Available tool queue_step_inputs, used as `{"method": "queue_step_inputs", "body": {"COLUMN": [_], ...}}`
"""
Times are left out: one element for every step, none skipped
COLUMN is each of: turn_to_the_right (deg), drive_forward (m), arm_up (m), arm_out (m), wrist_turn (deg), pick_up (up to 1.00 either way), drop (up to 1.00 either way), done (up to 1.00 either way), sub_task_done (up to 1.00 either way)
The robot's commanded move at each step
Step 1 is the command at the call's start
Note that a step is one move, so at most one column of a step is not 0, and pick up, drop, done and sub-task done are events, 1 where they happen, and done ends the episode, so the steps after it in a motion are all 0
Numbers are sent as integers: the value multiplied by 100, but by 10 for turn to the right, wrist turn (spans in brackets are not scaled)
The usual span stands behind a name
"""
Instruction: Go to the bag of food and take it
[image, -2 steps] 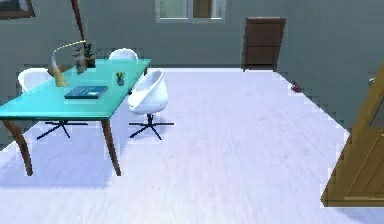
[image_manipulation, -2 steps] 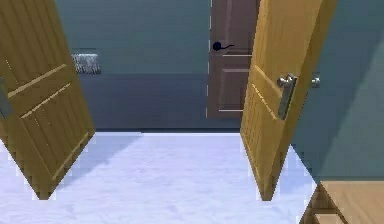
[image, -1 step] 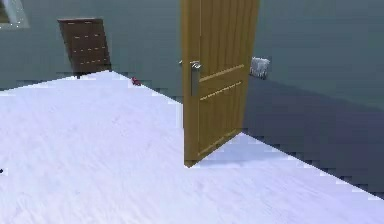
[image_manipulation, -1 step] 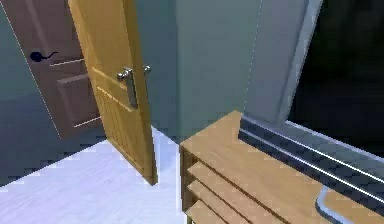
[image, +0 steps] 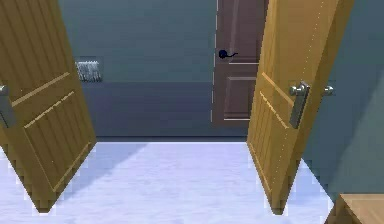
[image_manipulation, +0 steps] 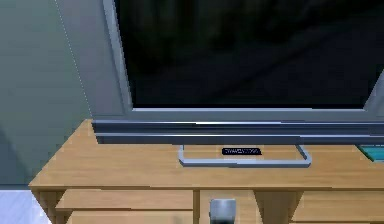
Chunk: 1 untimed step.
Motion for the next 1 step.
{"method": "queue_step_inputs", "body": {"turn_to_the_right": [0], "drive_forward": [20], "arm_up": [0], "arm_out": [0], "wrist_turn": [0], "pick_up": [0], "drop": [0], "done": [0], "sub_task_done": [0]}}
